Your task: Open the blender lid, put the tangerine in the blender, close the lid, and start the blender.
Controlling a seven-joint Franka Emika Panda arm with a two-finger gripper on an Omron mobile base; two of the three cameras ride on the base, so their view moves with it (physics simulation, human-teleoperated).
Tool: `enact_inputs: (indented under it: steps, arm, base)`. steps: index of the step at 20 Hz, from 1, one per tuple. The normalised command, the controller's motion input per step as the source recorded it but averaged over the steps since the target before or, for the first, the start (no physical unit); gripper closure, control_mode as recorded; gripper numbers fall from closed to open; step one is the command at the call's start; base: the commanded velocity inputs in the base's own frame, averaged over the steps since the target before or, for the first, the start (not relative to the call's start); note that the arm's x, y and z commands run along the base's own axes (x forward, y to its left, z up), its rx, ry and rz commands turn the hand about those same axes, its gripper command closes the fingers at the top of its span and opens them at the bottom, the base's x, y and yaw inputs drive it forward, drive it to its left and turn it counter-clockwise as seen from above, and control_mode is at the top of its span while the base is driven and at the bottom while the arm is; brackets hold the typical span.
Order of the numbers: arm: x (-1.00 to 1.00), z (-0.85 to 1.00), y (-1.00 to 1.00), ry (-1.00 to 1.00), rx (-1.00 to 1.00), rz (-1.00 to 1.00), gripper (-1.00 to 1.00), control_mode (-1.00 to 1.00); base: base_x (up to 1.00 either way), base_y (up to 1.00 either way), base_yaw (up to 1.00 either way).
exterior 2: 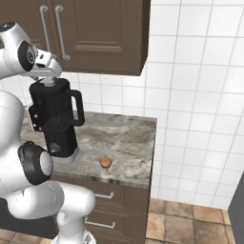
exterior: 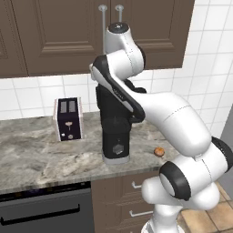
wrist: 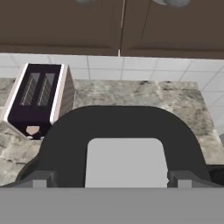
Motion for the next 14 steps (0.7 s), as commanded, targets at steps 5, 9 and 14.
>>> enact_inputs:
  steps: [5, 9, 14]
  arm:
    - [0.0, 0.0, -0.13, 0.0, 0.01, 0.0, -1.0, -1.0]
    - [0.0, 0.0, -0.22, 0.0, 0.0, 0.0, -1.0, -1.0]
    - [0.14, 0.0, -0.09, 0.0, 0.0, 0.0, -1.0, -1.0]
  base:
    - [0.0, 0.0, 0.0]
    - [0.0, 0.0, 0.0]
    - [0.0, 0.0, 0.0]
